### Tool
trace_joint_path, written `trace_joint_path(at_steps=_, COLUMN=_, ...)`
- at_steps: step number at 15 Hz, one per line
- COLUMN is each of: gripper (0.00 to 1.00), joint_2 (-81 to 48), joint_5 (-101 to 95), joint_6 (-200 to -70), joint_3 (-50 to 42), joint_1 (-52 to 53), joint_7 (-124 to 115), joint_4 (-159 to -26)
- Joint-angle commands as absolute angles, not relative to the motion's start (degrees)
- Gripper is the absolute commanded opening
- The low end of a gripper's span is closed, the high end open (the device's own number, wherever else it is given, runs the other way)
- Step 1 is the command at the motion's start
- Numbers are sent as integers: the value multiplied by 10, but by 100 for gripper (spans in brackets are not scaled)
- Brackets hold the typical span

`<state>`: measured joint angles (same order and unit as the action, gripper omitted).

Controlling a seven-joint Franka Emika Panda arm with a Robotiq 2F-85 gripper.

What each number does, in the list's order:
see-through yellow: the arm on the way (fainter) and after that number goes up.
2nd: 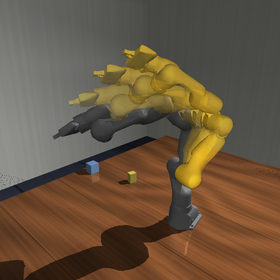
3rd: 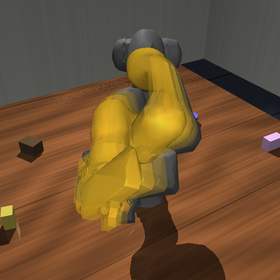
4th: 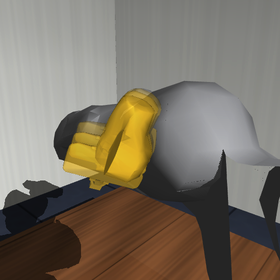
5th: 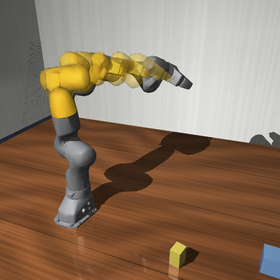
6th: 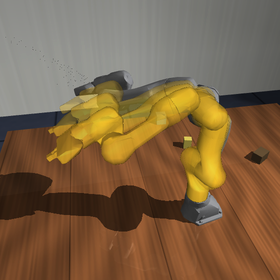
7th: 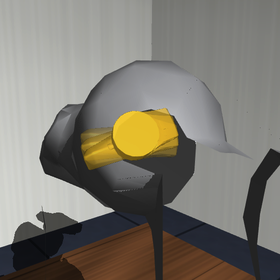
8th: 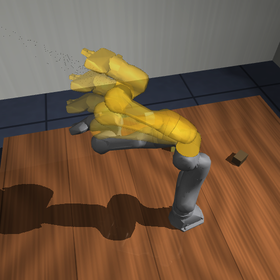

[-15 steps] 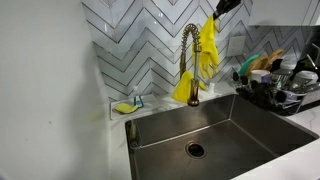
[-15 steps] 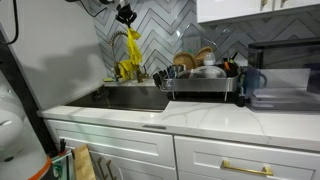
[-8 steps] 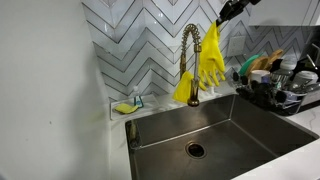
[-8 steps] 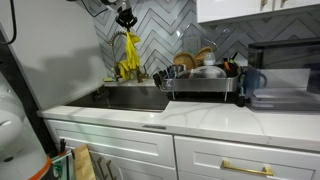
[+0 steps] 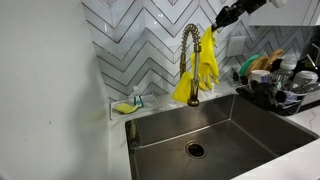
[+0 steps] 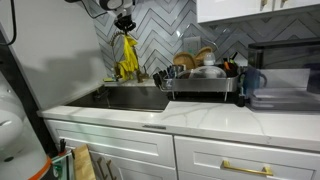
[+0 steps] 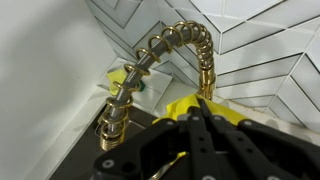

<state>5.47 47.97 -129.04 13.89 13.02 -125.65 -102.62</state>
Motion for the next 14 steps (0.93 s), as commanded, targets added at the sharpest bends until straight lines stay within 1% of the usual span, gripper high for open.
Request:
trace_joint_path(at_steps=1, gripper=1, joint_2=54, joint_5=479, joint_6=-1289, joint_3=140, joint_1=130, joint_7=-1258, joint_4=-1024)
trace_joint_path(at_steps=3, gripper=0, joint_2=50, joint_5=496, joint_6=-1282, joint_3=139, joint_1=132, joint_7=-1247, joint_4=-1022)
trace_joint_path(at_steps=8, gripper=0, joint_2=27, joint_5=632, joint_6=-1264, joint_3=138, joint_1=139, joint_7=-1171, joint_4=-1039)
trace_joint_path(at_steps=14, gripper=0, joint_2=18, joint_5=683, joint_6=-1224, joint_3=134, joint_1=133, joint_7=-1153, joint_4=-1062)
